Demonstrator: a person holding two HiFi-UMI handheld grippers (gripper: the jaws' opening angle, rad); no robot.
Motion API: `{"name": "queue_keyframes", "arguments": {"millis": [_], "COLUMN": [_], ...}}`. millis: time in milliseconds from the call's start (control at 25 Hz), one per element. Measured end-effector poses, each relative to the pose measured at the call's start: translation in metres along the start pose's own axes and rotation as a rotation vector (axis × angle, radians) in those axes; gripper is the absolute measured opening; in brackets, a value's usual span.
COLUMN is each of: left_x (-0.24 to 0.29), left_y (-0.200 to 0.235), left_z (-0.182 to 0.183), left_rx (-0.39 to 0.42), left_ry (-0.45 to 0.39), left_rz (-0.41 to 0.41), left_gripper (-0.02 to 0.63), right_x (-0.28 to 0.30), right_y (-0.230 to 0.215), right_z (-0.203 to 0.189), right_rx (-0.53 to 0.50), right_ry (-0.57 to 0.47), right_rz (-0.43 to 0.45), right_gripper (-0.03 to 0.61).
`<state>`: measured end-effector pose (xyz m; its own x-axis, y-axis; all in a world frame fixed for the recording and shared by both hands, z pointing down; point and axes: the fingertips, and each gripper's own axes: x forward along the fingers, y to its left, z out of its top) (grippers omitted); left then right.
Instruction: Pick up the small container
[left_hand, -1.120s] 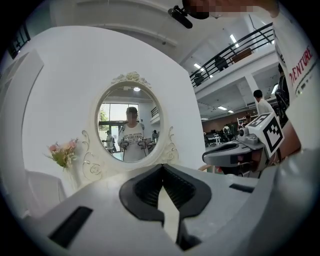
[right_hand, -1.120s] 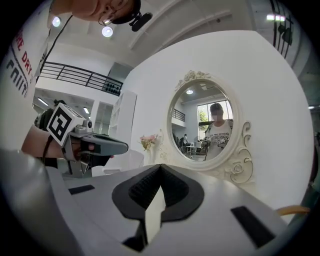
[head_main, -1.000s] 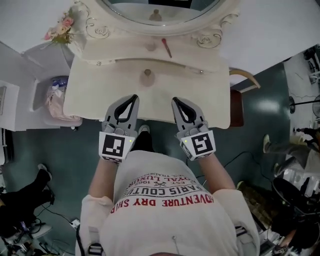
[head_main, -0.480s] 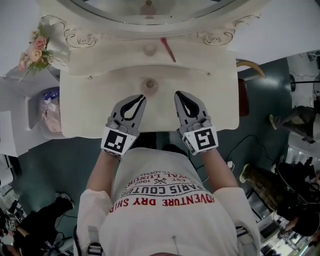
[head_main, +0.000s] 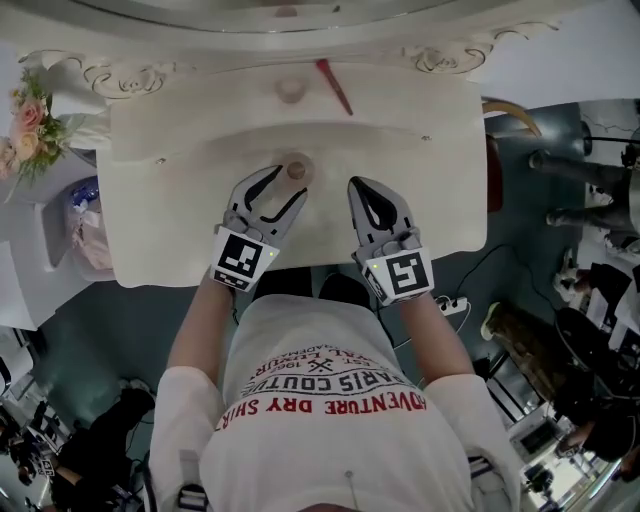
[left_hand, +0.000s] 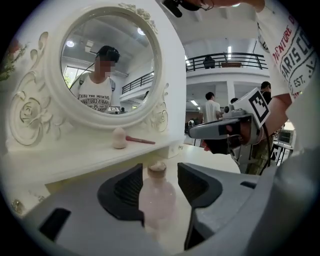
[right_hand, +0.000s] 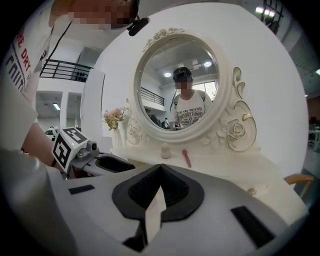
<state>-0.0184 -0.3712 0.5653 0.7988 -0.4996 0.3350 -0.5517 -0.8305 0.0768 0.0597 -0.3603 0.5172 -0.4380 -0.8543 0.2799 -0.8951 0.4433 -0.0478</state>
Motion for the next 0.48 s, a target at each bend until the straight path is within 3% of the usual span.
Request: {"name": "queue_keyframes", "arguments": {"millis": [240,480], "left_x": [0.027,0.042], "left_y": [0.006,0.010], "left_z": [-0.017,-0.016], "left_rx": [-0.004,-0.004], "left_ry": [0.039,0.005], "left_rz": [-0.026,-0.011], "left_gripper": [0.201,0.185], "right_x": [0.010,0.020], "right_y": [-0.007,-0.017], "right_z": [-0.021,-0.027], "right_rx": [0.013,0.050], "right_ry": [0.055,0.080], "right_rz": [-0.016,-0.034], "right_gripper": [-0.002,-0.002]}}
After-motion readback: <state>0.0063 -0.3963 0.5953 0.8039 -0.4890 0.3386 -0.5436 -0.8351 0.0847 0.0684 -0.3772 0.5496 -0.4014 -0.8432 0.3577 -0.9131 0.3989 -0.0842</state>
